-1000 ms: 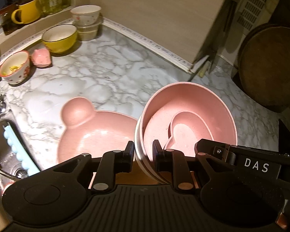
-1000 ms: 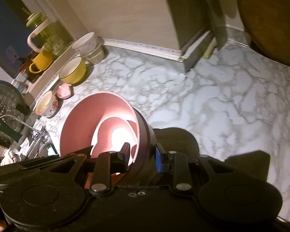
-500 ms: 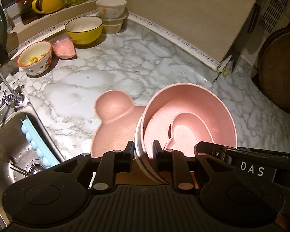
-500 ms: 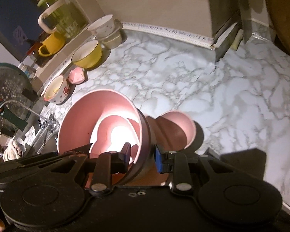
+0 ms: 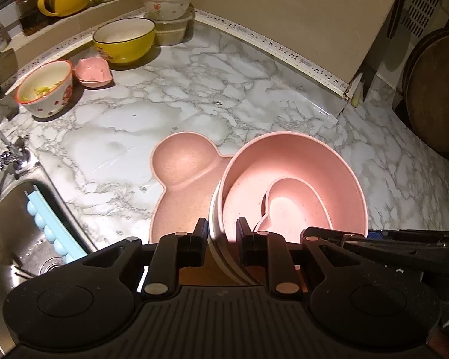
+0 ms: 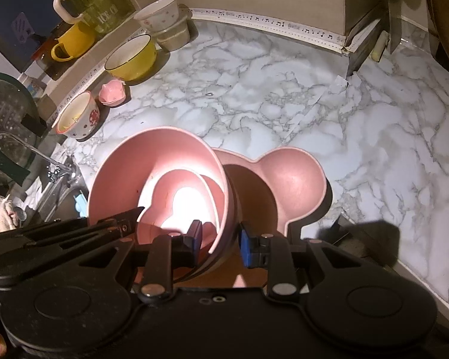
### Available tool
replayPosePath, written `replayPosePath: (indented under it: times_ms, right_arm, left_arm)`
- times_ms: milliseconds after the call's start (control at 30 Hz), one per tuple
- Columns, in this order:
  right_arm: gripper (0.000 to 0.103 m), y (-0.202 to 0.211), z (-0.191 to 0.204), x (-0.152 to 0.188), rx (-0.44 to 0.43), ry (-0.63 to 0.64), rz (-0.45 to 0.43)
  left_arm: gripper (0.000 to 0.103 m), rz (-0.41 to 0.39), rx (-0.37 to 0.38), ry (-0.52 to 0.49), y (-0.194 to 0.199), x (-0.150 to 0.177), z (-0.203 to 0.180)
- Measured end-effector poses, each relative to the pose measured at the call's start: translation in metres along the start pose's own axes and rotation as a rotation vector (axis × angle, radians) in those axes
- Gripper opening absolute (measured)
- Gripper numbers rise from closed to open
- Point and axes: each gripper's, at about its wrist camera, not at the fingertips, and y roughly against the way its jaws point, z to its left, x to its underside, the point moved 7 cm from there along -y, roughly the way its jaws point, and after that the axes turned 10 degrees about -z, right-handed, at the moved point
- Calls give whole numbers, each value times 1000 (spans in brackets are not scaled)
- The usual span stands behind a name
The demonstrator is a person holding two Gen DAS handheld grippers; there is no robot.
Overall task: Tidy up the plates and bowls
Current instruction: 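Lower the stacked bowls onto the pink bear plate and open both tools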
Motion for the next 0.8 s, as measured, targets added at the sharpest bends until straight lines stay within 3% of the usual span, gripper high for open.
replayPosePath:
  times_ms: [800]
  right_arm:
    - [26, -13, -4, 7, 49, 9, 11]
  left_arm:
    - [19, -1, 29, -14, -17, 10, 4]
